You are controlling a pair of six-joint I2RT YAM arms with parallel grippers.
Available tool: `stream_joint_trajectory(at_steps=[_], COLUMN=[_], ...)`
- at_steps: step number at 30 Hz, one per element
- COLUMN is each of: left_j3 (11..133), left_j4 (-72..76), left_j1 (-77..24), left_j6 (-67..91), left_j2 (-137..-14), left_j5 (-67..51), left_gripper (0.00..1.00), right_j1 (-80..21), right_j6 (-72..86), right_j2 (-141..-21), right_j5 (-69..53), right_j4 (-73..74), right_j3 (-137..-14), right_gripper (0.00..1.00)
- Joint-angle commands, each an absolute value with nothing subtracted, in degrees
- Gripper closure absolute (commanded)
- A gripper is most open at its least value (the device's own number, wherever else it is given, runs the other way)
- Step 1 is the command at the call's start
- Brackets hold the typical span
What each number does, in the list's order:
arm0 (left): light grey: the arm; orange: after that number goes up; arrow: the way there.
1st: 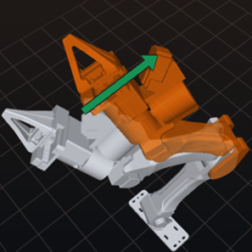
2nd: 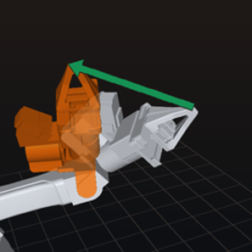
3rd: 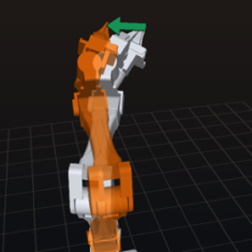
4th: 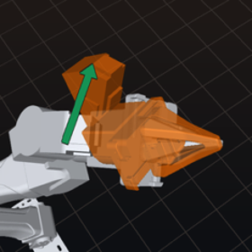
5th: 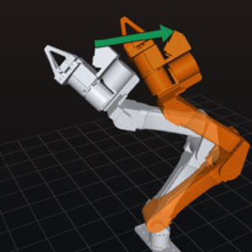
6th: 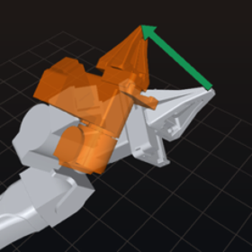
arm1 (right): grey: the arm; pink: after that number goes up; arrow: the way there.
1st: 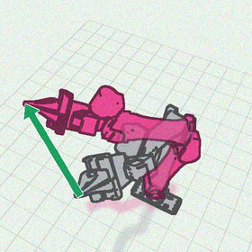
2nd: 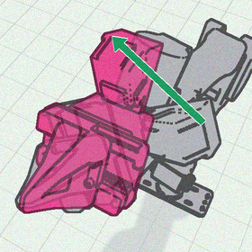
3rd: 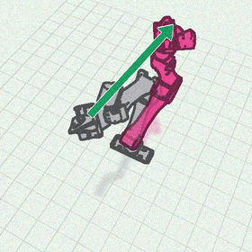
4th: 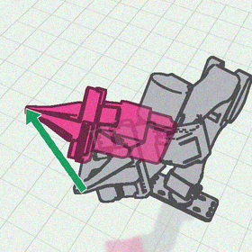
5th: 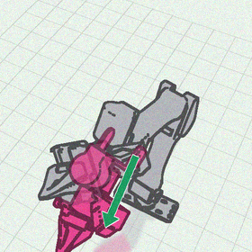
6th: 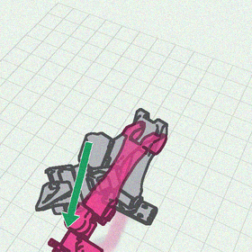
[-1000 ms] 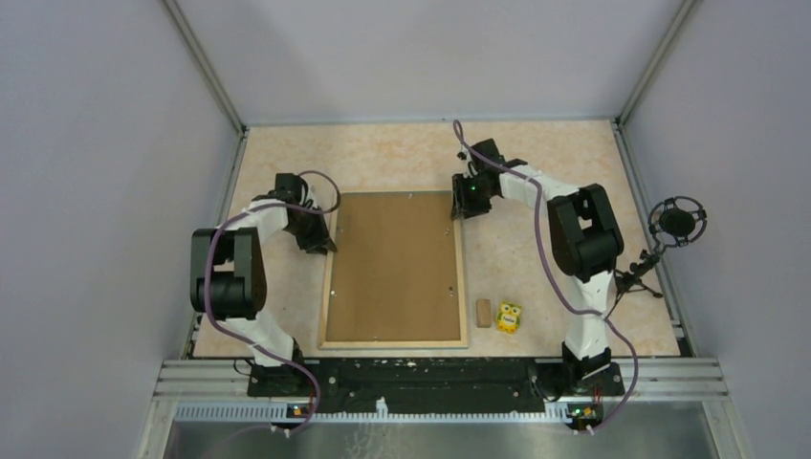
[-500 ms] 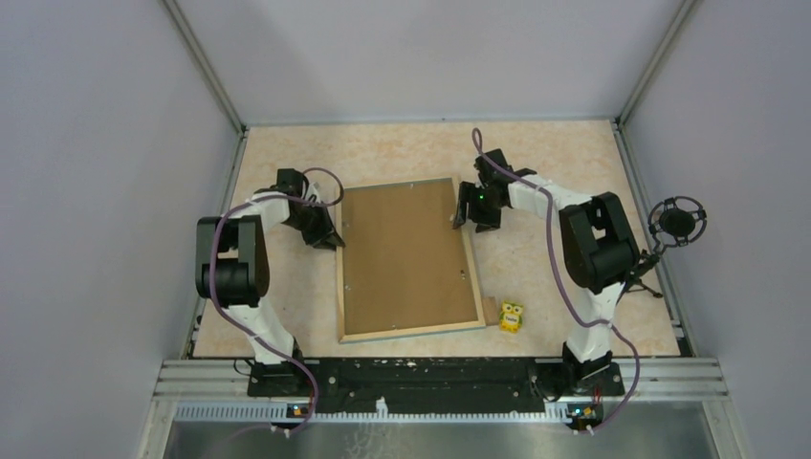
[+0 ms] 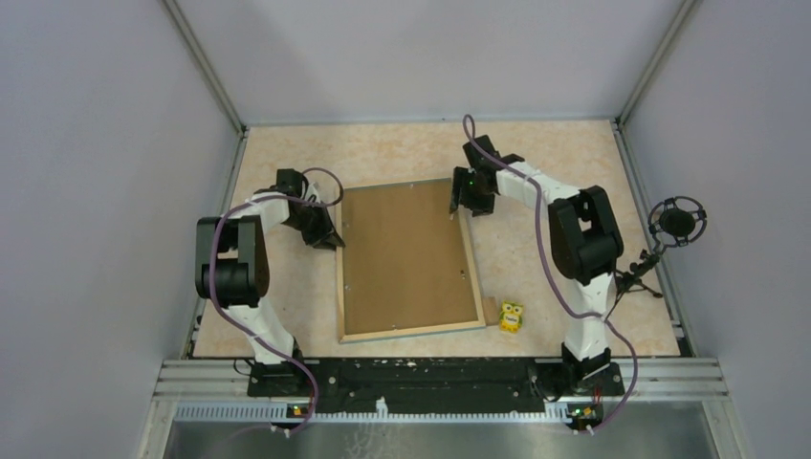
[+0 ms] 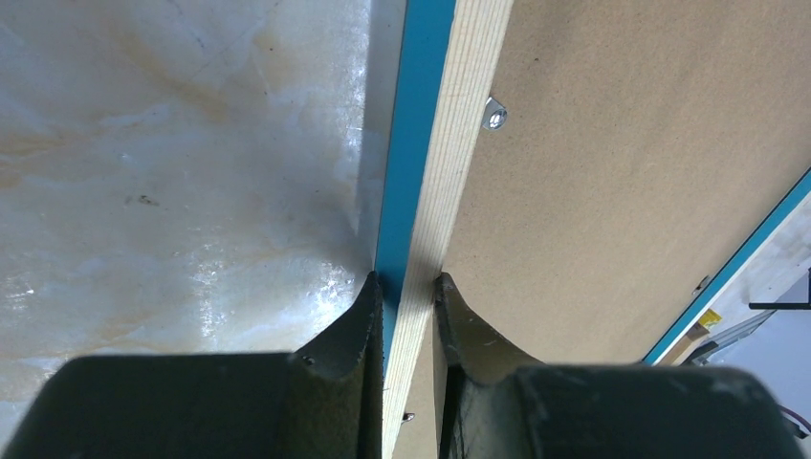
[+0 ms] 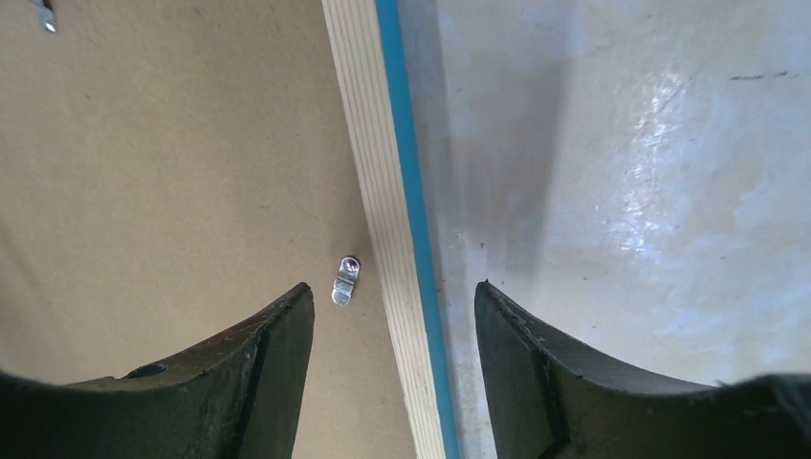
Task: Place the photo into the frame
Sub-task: Adjust the photo frame at the center of the board, then install the photo frame at the center of the board.
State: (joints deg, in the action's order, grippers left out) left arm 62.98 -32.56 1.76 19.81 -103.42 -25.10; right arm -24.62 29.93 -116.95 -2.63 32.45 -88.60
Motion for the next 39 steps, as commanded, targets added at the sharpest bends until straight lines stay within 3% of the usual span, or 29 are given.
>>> stream_joint_trajectory(at_steps=[1, 12, 18, 27, 34, 39], left_j3=[61.87, 61.7, 61.63, 61.67, 61.61, 61.61], left_j4=[-29.17, -28.92, -28.83, -28.72, -28.6, -28.72], left_j1=[2.37, 2.55, 2.63, 2.64, 2.64, 2.72], left_j6=[21.45, 21.62, 21.56, 21.6, 21.62, 21.62], left_j2=[-104.06, -104.02, -103.76, -103.8, -103.79, -103.69], left_j5=[-24.35, -25.01, -24.96, -24.89, -24.85, -24.46], left_gripper=[1.0, 1.0, 1.0, 1.0, 1.0, 1.0], right_j1=[-26.52, -28.52, -28.8, -28.94, -28.83, -28.91], right_j6=[29.92, 27.29, 26.3, 21.47, 16.01, 15.52], right_j2=[-118.32, -121.64, -123.5, -122.44, -124.1, -122.76], right_j5=[-0.18, 3.99, 3.71, 6.81, 6.77, 6.44], right_j4=[34.41, 36.52, 37.84, 38.46, 36.96, 37.99], right_j3=[-90.38, -92.73, -94.28, -94.16, -96.37, -96.34], right_gripper=[0.4, 0.56, 0.54, 0.83, 0.99, 0.98])
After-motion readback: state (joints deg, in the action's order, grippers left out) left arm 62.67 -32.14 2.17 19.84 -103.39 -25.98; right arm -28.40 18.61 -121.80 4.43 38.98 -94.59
